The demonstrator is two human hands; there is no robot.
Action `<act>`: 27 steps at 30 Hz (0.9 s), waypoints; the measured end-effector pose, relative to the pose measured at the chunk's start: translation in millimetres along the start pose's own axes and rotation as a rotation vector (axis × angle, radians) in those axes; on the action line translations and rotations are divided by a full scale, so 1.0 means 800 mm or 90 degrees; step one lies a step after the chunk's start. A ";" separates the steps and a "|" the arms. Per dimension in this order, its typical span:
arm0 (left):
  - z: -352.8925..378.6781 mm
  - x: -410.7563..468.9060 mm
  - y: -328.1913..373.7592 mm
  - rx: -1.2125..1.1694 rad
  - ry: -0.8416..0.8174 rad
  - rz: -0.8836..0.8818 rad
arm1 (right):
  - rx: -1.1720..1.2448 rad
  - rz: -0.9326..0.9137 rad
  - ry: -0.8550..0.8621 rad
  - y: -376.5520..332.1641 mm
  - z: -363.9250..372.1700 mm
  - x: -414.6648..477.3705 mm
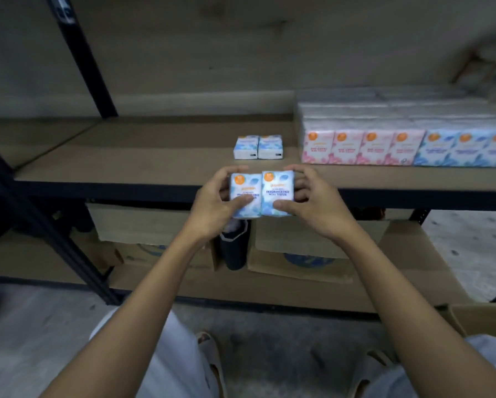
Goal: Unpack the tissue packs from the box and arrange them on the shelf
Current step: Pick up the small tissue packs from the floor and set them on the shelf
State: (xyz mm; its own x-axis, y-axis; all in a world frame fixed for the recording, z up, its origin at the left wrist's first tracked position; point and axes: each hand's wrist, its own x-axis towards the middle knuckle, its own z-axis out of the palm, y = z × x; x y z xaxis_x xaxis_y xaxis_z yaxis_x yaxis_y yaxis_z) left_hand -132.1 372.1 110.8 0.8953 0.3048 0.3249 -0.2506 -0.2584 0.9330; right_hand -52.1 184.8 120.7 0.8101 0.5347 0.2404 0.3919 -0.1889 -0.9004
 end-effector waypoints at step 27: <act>-0.032 0.074 -0.009 0.209 0.017 -0.039 | -0.233 -0.052 0.044 -0.012 0.003 0.070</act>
State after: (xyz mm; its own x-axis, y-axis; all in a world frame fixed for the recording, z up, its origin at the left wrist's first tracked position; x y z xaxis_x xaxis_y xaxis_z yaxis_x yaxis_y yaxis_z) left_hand -86.8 415.7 127.8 0.8935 0.3521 0.2785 -0.0609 -0.5195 0.8523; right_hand -11.5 219.0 141.9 0.7926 0.5055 0.3409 0.5758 -0.4366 -0.6912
